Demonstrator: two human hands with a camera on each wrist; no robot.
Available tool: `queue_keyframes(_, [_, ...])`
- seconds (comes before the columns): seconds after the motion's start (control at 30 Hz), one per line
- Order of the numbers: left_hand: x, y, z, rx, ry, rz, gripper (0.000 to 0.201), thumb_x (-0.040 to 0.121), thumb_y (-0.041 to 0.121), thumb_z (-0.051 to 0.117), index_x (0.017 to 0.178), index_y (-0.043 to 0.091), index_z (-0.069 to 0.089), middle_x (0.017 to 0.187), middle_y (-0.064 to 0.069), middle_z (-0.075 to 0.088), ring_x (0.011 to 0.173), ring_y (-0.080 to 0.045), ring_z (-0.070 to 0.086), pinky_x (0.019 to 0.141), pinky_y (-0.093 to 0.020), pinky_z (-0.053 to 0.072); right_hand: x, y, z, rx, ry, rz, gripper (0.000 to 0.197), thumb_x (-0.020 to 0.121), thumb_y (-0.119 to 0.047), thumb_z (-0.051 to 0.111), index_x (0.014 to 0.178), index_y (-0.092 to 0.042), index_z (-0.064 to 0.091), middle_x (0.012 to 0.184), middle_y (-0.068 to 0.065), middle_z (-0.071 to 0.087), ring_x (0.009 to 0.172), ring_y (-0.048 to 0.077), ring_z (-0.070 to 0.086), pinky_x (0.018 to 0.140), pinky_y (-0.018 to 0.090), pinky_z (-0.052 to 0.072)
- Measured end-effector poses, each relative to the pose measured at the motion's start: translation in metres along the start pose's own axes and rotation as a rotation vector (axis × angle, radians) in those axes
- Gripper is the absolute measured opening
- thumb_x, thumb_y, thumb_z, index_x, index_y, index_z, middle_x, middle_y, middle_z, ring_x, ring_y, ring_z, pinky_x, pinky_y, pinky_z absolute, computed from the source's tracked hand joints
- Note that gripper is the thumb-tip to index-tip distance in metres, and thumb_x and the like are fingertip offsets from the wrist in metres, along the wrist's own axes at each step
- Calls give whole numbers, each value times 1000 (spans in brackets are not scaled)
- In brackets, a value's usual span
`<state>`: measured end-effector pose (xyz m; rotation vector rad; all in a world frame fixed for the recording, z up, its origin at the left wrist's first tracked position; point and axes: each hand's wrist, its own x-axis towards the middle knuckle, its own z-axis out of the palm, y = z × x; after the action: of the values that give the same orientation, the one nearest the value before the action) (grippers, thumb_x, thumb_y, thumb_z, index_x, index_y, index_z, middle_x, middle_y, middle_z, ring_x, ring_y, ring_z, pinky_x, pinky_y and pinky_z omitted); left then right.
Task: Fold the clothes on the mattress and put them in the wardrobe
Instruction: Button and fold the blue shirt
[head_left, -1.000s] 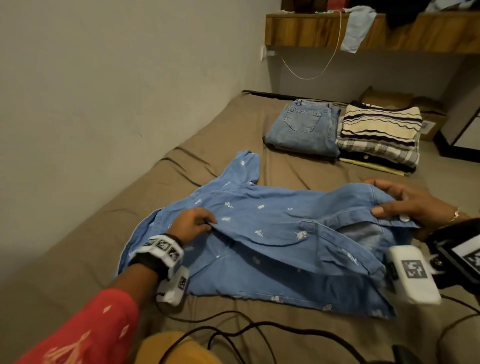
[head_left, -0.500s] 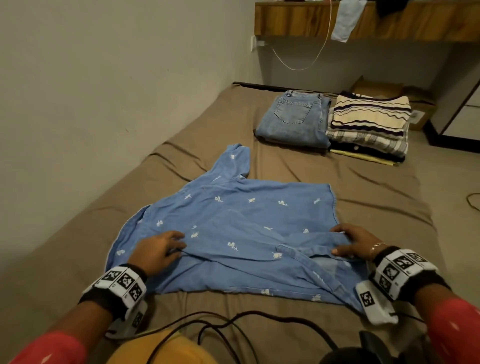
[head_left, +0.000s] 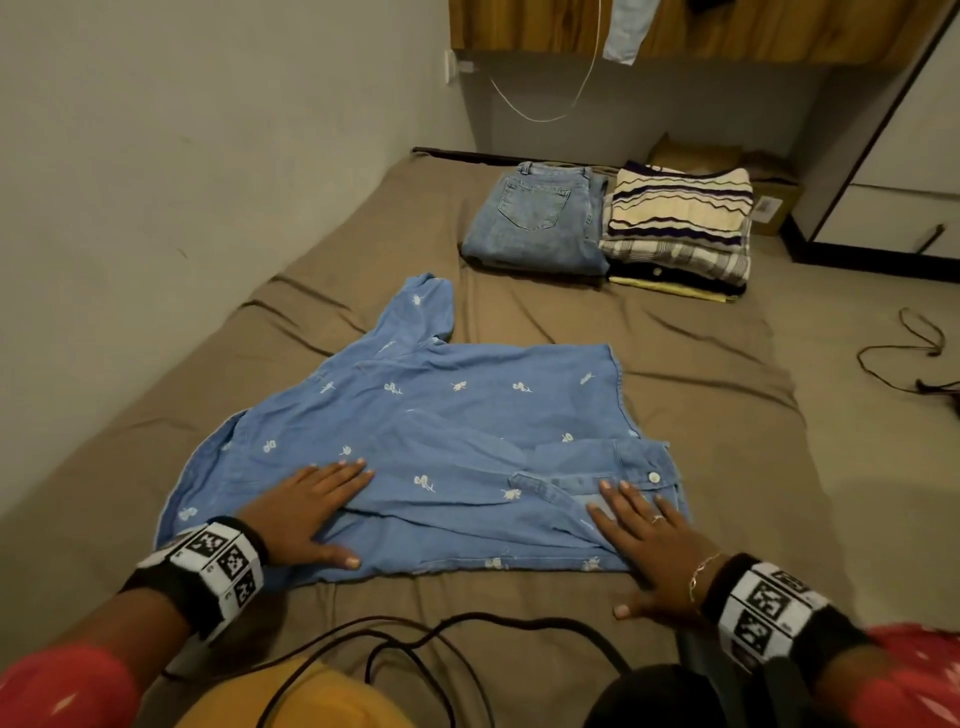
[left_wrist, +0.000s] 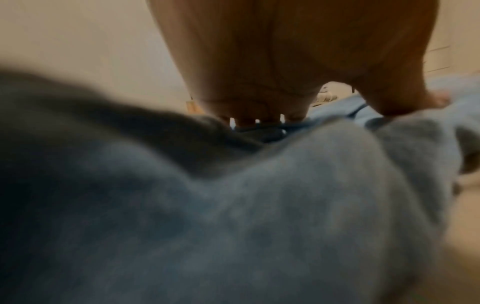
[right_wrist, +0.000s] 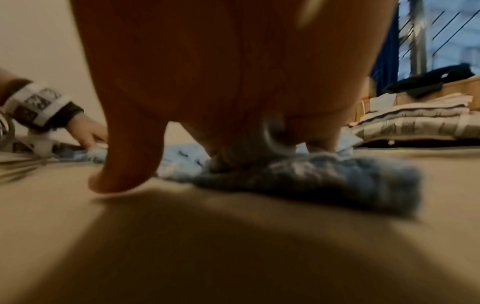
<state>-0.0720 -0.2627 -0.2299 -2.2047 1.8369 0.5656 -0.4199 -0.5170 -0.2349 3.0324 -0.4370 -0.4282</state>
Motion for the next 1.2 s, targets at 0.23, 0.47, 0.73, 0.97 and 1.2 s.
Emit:
queue_keyframes(0.23, [-26,3,-1,127,-51,-154,116,57,74,46,148,11,10,143,-13,41,125,-27,44,92,-46,40,4,2,-2,9,-157,105,135,51,-48,81,146,-29,-12,144,21,36,120,42,49,73,59,51])
queue_keyframes(0.47, [-32,22,-14,217,-36,-146,84,90,11,48,145,5,-15,155,-10,-8,145,-23,6,116,-35,13,9,16,-13,6,-89,49,155,36,-31,92,144,-28,-19,113,26,63,91,47,64,51,51,55])
queue_keyframes(0.73, [-63,26,-12,-24,-196,42,100,75,80,32,150,18,8,157,2,-3,144,-11,2,117,-30,10,-30,3,40,-202,-266,9,58,94,-43,4,149,-23,6,154,19,7,128,41,39,79,47,53])
queue_keyframes(0.97, [-12,-44,-88,-471,231,-281,52,79,53,63,114,15,62,112,-4,66,101,-16,60,85,-17,40,59,28,-117,263,-301,-36,42,97,-19,44,137,-27,36,124,-4,58,113,9,54,90,11,34])
queue_keyframes(1.2, [43,-107,-86,-344,285,-612,34,93,14,53,125,4,56,128,-16,56,116,-29,53,94,-28,38,182,81,-112,45,-131,277,45,88,-11,55,132,-18,46,136,8,49,122,26,48,100,31,38])
